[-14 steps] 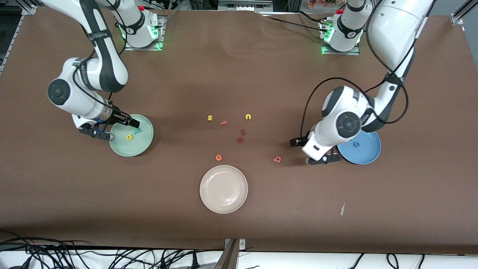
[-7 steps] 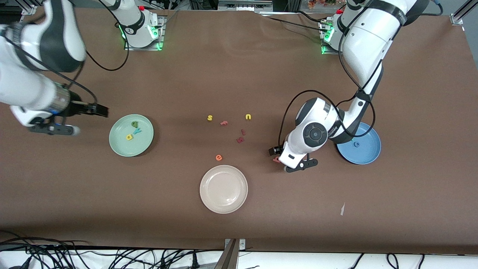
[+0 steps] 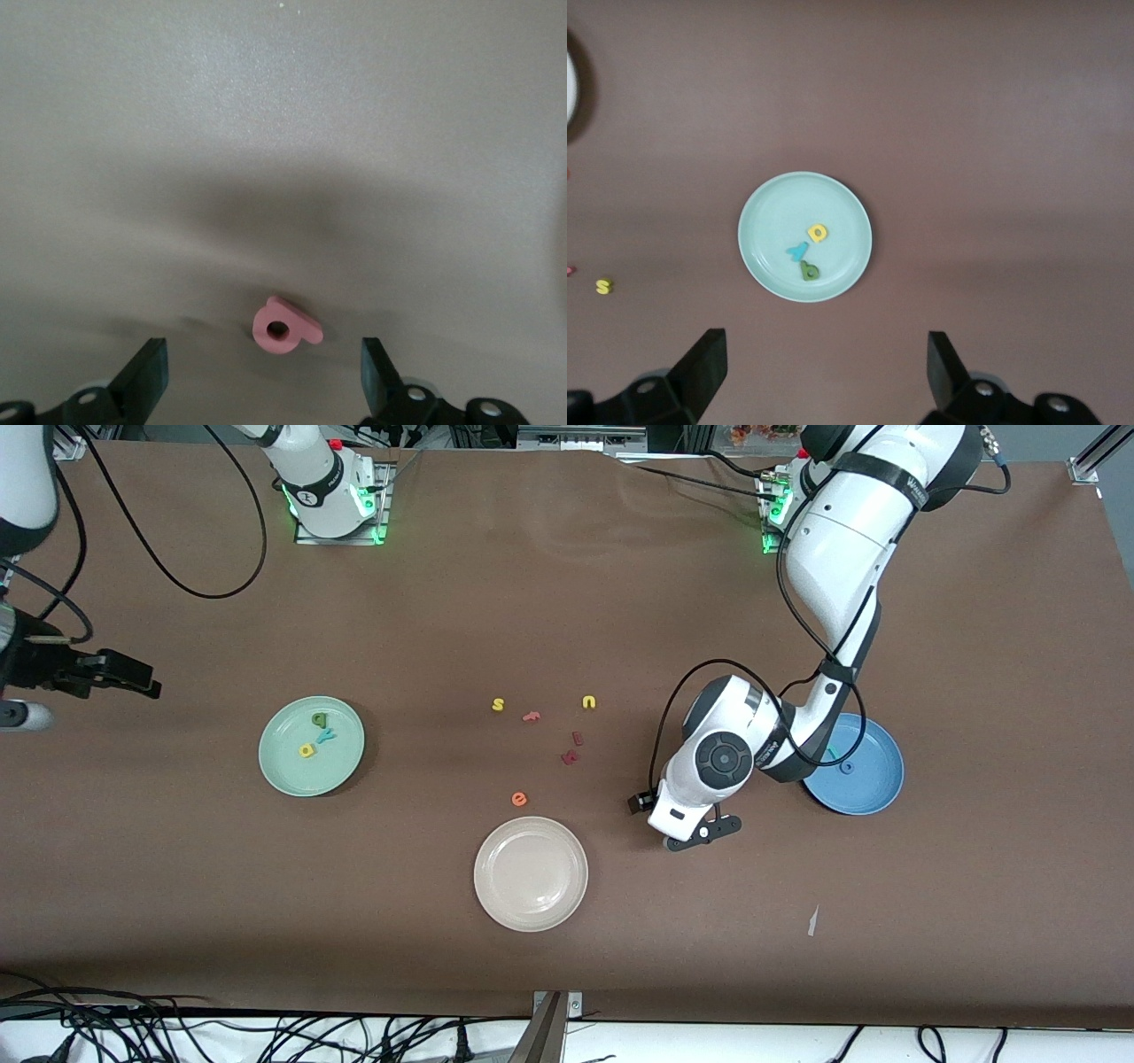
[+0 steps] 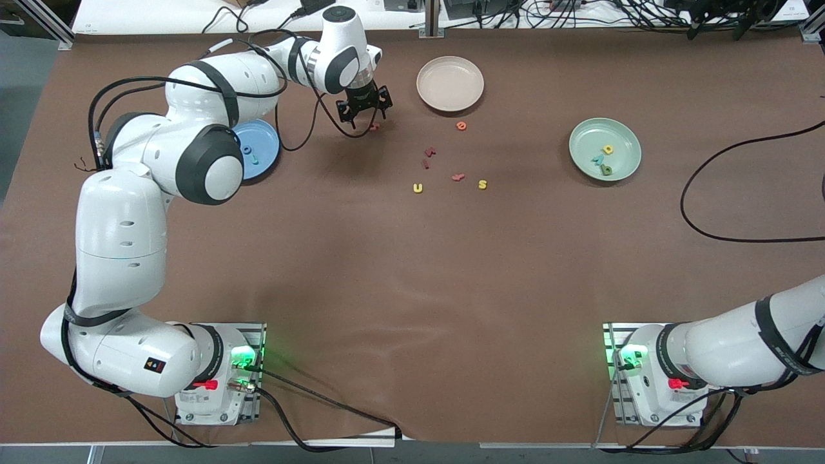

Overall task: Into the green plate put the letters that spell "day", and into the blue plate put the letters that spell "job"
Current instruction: 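Grasp the pink a with the left gripper while the right gripper withdraws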

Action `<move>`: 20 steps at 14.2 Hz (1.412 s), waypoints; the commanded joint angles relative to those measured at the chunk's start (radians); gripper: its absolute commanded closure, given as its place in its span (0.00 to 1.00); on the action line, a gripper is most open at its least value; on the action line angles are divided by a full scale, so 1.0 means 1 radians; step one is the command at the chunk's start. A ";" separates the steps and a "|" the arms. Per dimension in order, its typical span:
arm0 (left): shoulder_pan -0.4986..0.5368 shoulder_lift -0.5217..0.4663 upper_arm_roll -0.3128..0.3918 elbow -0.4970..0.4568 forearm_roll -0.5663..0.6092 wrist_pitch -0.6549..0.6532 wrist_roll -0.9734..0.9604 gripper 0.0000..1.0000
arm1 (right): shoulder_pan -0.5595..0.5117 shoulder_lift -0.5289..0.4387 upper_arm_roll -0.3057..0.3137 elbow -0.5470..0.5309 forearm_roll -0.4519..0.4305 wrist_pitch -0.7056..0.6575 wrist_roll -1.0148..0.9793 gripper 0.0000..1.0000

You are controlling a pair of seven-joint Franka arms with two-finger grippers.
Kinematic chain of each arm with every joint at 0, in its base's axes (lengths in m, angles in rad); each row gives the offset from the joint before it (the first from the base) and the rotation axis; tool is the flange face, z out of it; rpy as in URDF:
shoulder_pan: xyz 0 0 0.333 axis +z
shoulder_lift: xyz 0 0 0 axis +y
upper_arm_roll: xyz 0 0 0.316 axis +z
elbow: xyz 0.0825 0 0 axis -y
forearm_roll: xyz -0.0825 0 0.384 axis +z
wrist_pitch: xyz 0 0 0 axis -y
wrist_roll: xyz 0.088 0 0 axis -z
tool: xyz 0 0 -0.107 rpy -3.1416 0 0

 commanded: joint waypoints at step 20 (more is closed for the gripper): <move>-0.099 0.053 0.092 0.062 0.008 0.022 -0.126 0.74 | -0.141 -0.208 0.189 -0.229 -0.089 0.039 0.001 0.00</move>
